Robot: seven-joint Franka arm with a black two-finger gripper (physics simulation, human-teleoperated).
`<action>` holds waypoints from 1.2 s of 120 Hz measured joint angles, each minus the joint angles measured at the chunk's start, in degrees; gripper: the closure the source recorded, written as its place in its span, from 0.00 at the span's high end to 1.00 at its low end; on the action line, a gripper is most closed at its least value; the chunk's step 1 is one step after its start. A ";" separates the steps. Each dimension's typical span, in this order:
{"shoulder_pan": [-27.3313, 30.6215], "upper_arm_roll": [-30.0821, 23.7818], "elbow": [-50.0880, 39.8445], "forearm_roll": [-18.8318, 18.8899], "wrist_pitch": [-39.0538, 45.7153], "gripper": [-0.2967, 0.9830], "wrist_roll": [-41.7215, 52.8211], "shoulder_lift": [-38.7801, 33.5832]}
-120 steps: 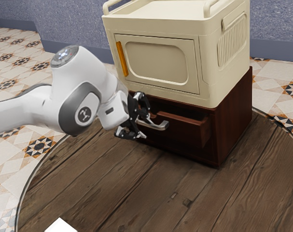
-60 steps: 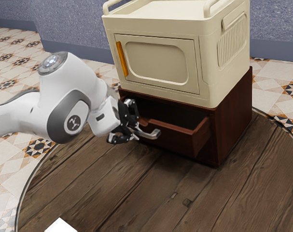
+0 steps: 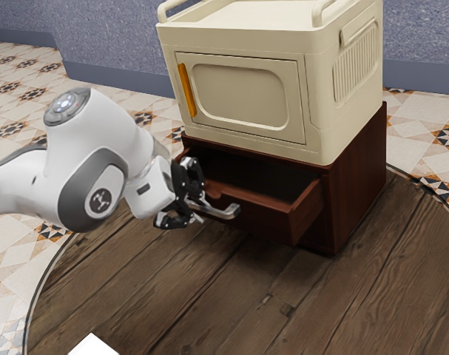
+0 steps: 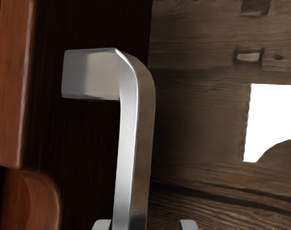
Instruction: Pull the drawer handle with one arm to open the drawer
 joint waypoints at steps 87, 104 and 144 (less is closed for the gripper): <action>-0.38 -0.53 -11.87 -1.44 0.55 0.31 -1.97 -13.48; -0.43 -0.50 -13.17 -2.04 0.53 0.30 -2.18 -15.27; -0.65 -0.46 -16.93 -3.23 0.66 0.28 -2.51 -19.97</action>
